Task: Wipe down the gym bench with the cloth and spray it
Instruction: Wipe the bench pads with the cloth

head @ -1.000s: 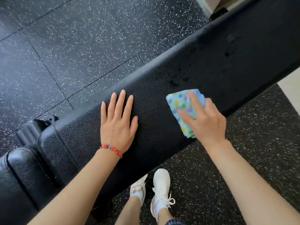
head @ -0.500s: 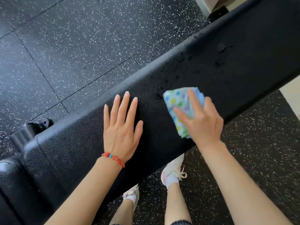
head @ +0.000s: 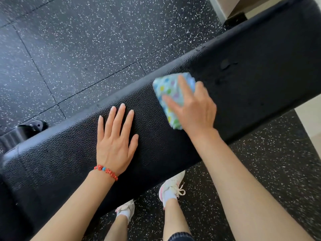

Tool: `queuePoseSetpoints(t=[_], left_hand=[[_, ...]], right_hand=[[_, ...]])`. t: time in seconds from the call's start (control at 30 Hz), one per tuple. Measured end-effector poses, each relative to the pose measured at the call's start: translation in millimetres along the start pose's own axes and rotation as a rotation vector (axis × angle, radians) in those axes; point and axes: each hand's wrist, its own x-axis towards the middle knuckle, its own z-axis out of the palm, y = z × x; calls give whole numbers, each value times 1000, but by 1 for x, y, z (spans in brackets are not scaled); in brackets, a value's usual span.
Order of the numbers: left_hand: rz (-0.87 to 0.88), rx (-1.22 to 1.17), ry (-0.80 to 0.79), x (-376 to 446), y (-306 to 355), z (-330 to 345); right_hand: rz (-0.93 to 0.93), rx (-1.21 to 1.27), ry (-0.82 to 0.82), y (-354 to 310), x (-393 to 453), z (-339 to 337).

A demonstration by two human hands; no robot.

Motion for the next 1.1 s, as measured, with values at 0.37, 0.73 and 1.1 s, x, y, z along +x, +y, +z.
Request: queuePoseSetpoints(t=[0.37, 0.73, 1.1], left_hand=[[-42, -33, 34, 3, 25, -4], [5, -23, -25, 52, 85, 11], [6, -6, 26, 51, 87, 11]], right_hand=[[-329, 45, -66, 22, 18, 0], [-113, -32, -87, 50, 10, -14], [298, -49, -183, 137, 73, -24]])
